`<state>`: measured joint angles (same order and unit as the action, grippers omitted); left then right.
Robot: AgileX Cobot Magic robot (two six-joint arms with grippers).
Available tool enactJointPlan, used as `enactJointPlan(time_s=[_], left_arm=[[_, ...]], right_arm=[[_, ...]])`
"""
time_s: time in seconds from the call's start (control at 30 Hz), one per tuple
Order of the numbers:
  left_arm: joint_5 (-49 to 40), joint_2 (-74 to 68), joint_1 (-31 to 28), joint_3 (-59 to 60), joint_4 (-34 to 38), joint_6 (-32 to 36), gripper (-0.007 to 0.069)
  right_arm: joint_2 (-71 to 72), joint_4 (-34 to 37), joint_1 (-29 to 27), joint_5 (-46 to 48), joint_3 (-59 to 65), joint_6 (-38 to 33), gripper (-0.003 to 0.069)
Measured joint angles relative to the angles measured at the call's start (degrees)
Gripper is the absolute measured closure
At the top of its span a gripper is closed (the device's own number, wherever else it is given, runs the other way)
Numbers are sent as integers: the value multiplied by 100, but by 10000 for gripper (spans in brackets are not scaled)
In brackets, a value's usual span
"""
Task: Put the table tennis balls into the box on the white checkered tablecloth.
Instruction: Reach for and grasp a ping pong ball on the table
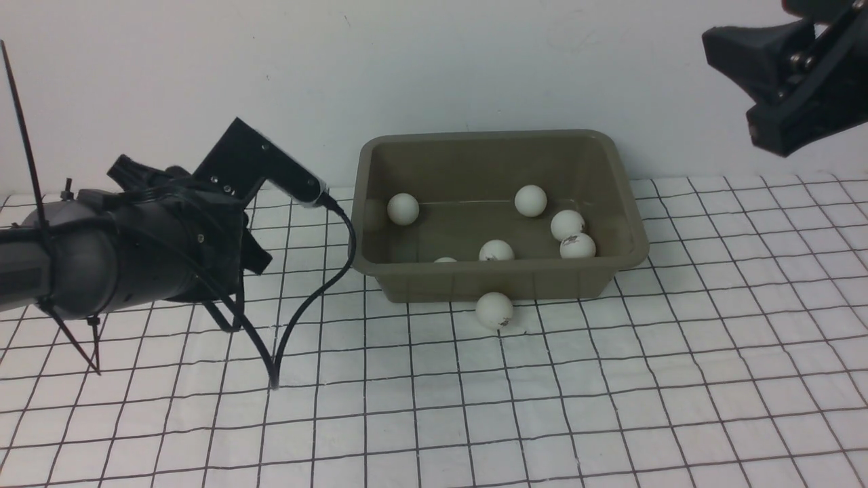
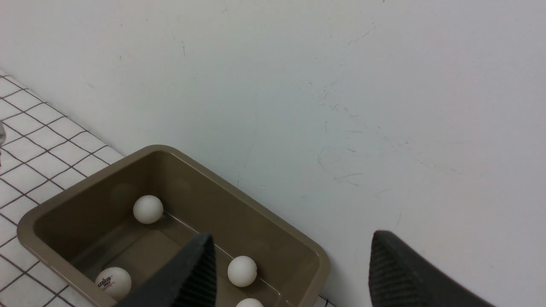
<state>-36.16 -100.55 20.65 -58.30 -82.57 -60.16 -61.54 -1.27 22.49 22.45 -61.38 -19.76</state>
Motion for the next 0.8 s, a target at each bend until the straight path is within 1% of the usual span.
enactJointPlan(time_s=[0.03, 0.1, 0.13, 0.17, 0.2, 0.27, 0.3, 0.33, 0.37, 0.43, 0.47, 0.53, 0.6, 0.63, 0.7, 0.8], left_arm=[[-10, 5, 6, 0, 293, 222, 353], [-54, 25, 49, 0, 1122, 879, 353], [-107, 73, 121, 0, 1758, 1502, 353], [-111, 73, 121, 0, 1851, 1502, 353], [-123, 123, 192, 0, 2224, 1819, 353], [-151, 256, 380, 0, 3259, 2682, 353], [-151, 272, 402, 0, 3351, 2756, 353], [-170, 432, 609, 0, 4072, 3349, 353], [-179, 555, 755, 0, 4669, 3669, 353], [-179, 760, 1008, 0, 5455, 4085, 353], [-179, 780, 1035, 0, 5527, 4119, 353], [-111, 1012, 1371, 0, 6358, 4529, 353], [-86, 1133, 1618, 0, 6778, 4766, 353], [-86, 1133, 1642, 0, 6816, 4766, 353], [-56, 1186, 1852, 0, 7140, 4917, 353], [123, 1186, 2138, 0, 7366, 5026, 353]], right_arm=[[0, 0, 0, -26, 0, 0, 216], [0, 0, 0, -45, 0, 0, 216], [0, 0, 0, -51, 0, 4, 216], [0, 0, 0, -51, 0, 4, 216], [0, 0, 0, -51, 0, 4, 216], [0, 0, 0, -51, 0, 4, 216], [0, 0, 0, -51, 0, 4, 216], [0, 0, 0, -51, 0, 4, 216], [0, 0, 0, -51, 0, 4, 216], [0, 0, 0, -56, 0, 20, 216], [0, 0, 0, -56, 0, 20, 216], [0, 0, 0, -56, 0, 26, 216], [0, 0, 0, -56, 0, 26, 216], [0, 0, 0, -56, 0, 26, 216], [0, 0, 0, -50, 0, 31, 216], [0, 20, 0, -50, 0, 45, 216]])
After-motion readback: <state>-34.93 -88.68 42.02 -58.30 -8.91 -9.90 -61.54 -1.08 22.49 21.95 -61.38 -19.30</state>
